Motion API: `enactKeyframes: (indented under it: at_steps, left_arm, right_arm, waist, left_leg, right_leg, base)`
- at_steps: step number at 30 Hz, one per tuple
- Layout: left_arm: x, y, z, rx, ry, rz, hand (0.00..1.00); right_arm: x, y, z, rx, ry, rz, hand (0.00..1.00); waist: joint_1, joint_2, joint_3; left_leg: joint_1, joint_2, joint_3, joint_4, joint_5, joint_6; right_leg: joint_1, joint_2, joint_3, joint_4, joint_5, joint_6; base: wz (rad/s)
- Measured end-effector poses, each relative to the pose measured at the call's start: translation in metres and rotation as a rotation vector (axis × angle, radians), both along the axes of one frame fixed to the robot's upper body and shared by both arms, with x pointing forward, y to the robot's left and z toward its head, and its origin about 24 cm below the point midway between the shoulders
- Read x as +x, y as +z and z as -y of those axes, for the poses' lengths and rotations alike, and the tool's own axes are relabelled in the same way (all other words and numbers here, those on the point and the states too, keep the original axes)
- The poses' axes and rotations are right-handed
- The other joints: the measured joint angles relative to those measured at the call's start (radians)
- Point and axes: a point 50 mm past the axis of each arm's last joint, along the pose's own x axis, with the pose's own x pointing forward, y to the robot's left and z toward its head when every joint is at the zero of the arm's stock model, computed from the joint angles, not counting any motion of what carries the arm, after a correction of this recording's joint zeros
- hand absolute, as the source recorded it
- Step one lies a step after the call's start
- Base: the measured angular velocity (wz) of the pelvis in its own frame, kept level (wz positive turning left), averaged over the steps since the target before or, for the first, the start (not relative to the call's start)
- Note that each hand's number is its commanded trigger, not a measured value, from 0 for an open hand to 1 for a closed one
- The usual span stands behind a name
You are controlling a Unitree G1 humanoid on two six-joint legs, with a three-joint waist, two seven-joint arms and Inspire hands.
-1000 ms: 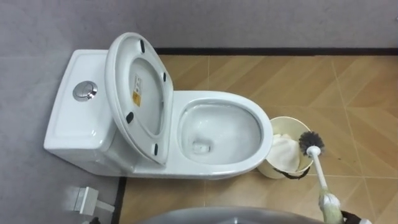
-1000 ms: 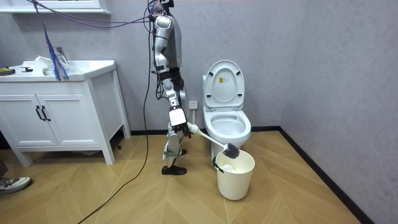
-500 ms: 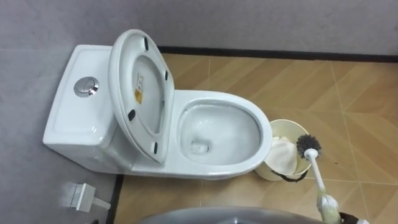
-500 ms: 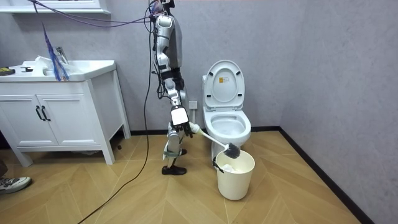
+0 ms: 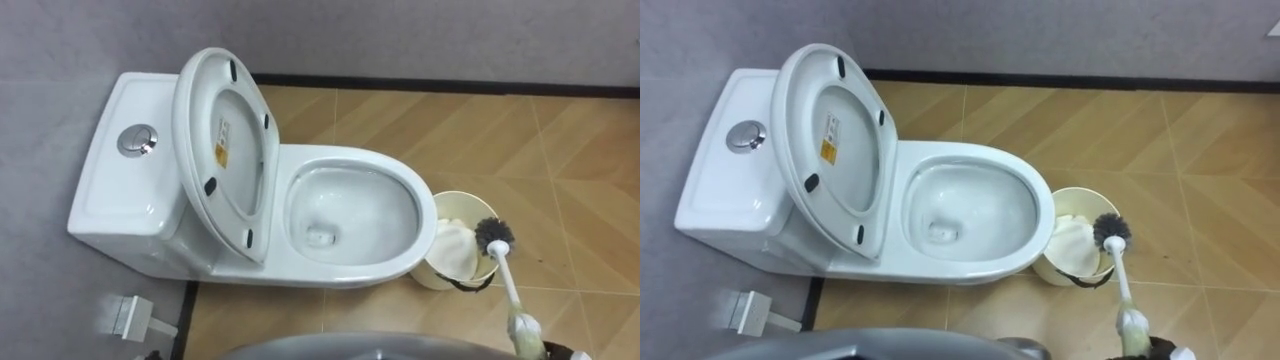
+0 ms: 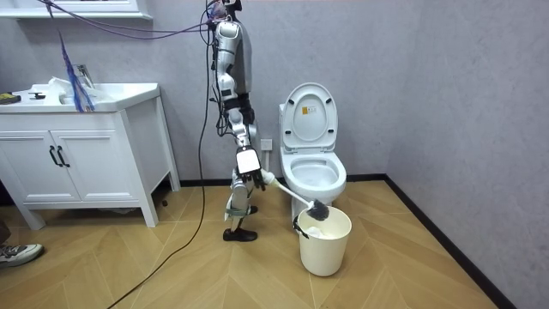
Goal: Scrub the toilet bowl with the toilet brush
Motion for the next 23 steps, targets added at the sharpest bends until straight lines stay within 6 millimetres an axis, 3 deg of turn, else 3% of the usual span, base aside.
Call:
enactKeyframes:
  at_steps: [10, 23]
  left_arm:
    - [-0.001, 0.000, 0.000, 0.001, 0.001, -0.004, 0.00]
    - [-0.007, -0.001, 0.002, -0.016, 0.012, -0.027, 0.00]
  right_arm:
    - [-0.007, -0.004, -0.004, 0.044, 0.003, -0.061, 0.00]
    - [-0.027, -0.009, -0.009, 0.163, -0.213, -0.076, 0.00]
  waist:
    - [0.000, 0.000, 0.0006]
    - [-0.001, 0.002, 0.0026]
  left_leg:
    - [0.001, 0.000, 0.000, 0.000, 0.000, 0.000]
    - [0.004, 0.000, -0.015, 0.003, 0.000, 0.000]
  right_leg:
    - [0.000, 0.000, 0.000, 0.003, 0.000, 0.000]
    - [0.013, -0.007, -0.022, 0.001, -0.001, 0.001]
  base:
    - [0.00]
    - [0.04]
